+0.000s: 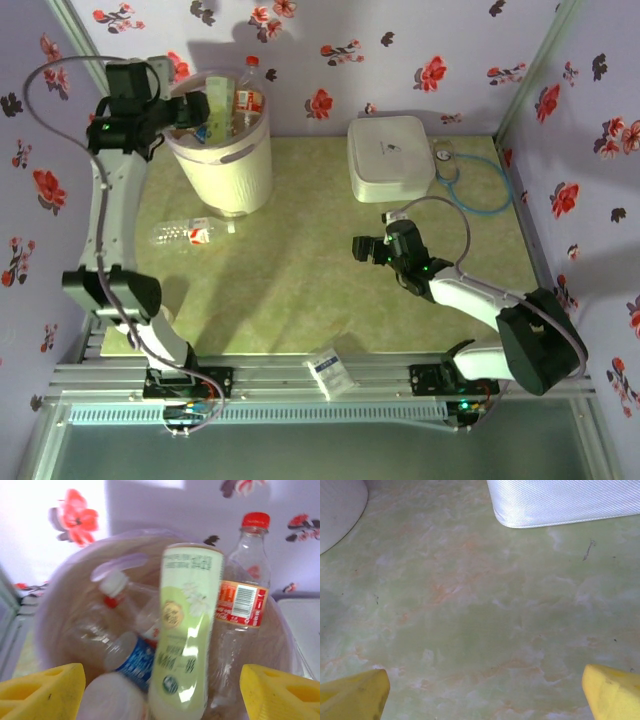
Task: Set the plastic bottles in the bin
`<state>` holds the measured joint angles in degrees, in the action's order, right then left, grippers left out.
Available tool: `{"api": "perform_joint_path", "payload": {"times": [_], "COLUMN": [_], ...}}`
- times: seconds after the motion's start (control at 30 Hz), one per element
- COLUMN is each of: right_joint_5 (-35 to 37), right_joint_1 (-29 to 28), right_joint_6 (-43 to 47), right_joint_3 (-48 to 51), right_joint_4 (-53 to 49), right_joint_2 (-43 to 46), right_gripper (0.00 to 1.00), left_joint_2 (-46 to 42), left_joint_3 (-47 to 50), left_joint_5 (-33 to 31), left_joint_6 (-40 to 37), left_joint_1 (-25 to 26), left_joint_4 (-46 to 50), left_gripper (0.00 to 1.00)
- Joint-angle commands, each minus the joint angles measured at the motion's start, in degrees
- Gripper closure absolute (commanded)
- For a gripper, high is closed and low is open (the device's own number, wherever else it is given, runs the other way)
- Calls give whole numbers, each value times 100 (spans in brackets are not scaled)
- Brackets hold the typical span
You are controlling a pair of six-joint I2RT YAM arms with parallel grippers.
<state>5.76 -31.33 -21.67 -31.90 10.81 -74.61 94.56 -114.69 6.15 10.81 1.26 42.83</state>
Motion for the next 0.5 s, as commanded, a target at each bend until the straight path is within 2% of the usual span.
{"api": "perform_joint_path", "payload": {"times": [0.0, 0.1, 0.27, 0.47], "right_joint_5": [30, 2, -177, -380], "right_joint_1": [41, 42, 39, 44], "right_joint_6": [-31, -30, -18, 31], "right_joint_3": [-54, -49, -214, -455], "right_joint_4": [158, 274, 435, 510], "right_joint_2": [-46, -175, -534, -860], "right_gripper": [1, 1, 1, 1], "left_joint_2": [-844, -1713, -2790, -2893], "left_joint_3": [875, 2220, 4385, 5982], "left_joint_5": [-571, -493, 158, 255], "left_joint_6": [891, 1741, 3147, 4829], "left_joint_1": [-327, -823, -1610, -1681], "left_joint_4": [48, -487, -1439, -1910], "left_gripper": [20, 20, 22, 24]}}
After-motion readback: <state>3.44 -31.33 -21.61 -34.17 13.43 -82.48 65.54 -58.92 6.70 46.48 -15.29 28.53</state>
